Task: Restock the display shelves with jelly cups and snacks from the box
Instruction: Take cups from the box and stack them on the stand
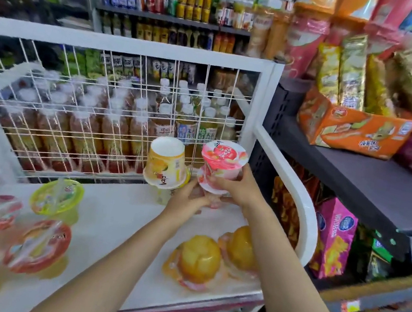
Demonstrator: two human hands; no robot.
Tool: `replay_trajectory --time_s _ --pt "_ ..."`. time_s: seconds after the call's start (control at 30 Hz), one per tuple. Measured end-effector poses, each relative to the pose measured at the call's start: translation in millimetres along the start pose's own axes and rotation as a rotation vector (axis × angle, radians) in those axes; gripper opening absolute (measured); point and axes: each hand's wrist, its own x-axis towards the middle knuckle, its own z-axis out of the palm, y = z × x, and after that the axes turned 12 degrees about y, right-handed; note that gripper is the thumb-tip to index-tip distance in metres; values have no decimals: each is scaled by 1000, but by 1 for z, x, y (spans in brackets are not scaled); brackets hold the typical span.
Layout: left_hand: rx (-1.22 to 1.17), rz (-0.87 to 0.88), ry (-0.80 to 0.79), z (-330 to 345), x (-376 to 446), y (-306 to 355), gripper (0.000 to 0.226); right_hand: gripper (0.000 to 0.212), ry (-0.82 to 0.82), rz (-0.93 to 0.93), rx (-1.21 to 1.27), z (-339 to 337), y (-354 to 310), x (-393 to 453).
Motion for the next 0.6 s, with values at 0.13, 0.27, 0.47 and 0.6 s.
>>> replay_trajectory --time_s 0.13,0.27,0.47,0.6 --pt "16 -27 -15 1 -5 2 52 96 31 -12 -40 -3 7 4" --pt "52 36 -1 2 -11 2 50 123 22 -30 -130 -7 16 12" --pt "235 155 143 -20 -53 21 48 40 15 -200 -325 -38 -25 -75" --pt "367 549 305 -36 -124 50 21 38 58 -574 -339 -68 -17 -163"
